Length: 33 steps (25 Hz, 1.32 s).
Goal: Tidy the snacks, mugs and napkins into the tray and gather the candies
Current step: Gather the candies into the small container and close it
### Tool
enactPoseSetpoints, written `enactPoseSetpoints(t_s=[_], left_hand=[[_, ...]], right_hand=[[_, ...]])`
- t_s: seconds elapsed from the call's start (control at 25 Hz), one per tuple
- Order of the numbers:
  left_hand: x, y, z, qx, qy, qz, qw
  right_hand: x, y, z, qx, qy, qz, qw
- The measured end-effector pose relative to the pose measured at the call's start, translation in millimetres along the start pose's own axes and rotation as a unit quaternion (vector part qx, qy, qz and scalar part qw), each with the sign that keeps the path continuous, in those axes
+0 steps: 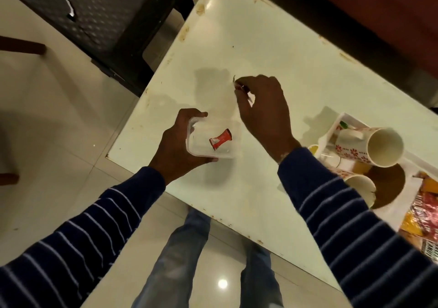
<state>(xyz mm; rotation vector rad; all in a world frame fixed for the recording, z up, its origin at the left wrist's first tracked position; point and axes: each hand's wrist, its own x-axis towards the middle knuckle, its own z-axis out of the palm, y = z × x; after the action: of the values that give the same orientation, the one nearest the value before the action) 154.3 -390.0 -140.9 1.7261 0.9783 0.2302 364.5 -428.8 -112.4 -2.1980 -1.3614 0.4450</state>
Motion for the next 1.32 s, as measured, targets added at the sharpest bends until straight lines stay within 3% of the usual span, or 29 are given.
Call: enactPoseSetpoints(t_s=[0.12,0.28,0.52,0.64,0.88,1.08,1.32], left_hand=[[-15.4,19.6,17.6,0.015,-0.017,0.007,1.000],[-42.0,42.2,50.5,0.004,-0.047,0.010,0.999],[-92.9,71.8,114.6,0.046,-0.151,0.025,0.987],[-124.1,81.1,156.3,0.069,-0.238,0.012,0.969],[-161.7,111.5,268.6,0.098,-0.345,0.040,0.933],[-168.0,149.7,369.9,0.085,-0.367,0.077,0.923],[-165.2,202.2,476.8,0.048,-0.336,0.123,0.932]], right_hand=[[-66.9,-16.6,-24.5,0.037,-0.012,-0.051,0.998],[-139.4,-8.3,-41.4,-0.004,-0.074,-0.080,0.994],[-230.7,31.9,-93.8,0.058,0.078,0.074,0.993],[-293.3,59.8,-123.8,0.108,0.131,0.177,0.969],[-416.6,161.6,-194.7,0.066,0.204,0.309,0.927],[-473.4,260.4,-245.7,0.025,0.211,0.372,0.904],[-483.2,359.3,-296.5,0.013,0.193,0.353,0.915]])
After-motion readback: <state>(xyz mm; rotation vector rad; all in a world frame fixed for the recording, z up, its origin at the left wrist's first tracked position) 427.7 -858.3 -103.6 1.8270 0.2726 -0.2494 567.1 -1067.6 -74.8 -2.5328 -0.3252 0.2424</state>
